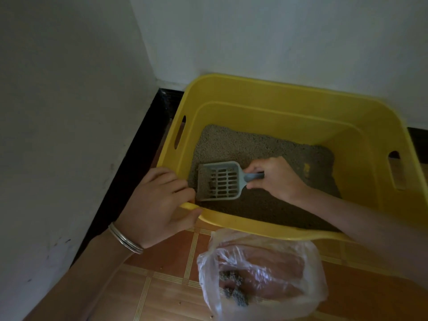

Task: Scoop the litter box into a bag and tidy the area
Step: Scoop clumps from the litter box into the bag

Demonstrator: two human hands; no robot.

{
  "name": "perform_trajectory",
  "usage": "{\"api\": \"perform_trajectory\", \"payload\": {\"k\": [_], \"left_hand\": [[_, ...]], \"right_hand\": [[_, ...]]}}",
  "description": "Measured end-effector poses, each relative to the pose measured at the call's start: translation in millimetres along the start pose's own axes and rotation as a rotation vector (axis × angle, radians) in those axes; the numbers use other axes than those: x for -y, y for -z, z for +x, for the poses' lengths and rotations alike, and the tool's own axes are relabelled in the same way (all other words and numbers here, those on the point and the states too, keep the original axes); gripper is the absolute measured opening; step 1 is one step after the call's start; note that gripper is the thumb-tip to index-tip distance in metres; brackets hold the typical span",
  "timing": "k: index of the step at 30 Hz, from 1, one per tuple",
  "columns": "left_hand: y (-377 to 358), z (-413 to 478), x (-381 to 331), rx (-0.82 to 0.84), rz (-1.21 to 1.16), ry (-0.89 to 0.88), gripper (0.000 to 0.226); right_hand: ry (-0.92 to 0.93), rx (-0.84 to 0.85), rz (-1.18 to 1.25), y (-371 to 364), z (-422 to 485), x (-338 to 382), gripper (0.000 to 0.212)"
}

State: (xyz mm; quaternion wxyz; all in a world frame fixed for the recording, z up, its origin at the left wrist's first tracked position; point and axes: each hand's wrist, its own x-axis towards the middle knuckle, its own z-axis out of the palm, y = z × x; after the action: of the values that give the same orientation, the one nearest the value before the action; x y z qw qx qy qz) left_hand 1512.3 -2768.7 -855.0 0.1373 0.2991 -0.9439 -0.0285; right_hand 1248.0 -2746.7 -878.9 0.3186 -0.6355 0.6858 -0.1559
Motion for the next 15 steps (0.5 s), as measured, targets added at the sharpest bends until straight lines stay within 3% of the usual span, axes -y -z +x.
{"api": "perform_trajectory", "payload": {"k": [15], "left_hand": [[3, 1, -4, -0.003, 0.003, 0.017, 0.033]], "right_hand": [[-0.050, -0.049, -0.033, 34, -41, -27, 0.030]]}}
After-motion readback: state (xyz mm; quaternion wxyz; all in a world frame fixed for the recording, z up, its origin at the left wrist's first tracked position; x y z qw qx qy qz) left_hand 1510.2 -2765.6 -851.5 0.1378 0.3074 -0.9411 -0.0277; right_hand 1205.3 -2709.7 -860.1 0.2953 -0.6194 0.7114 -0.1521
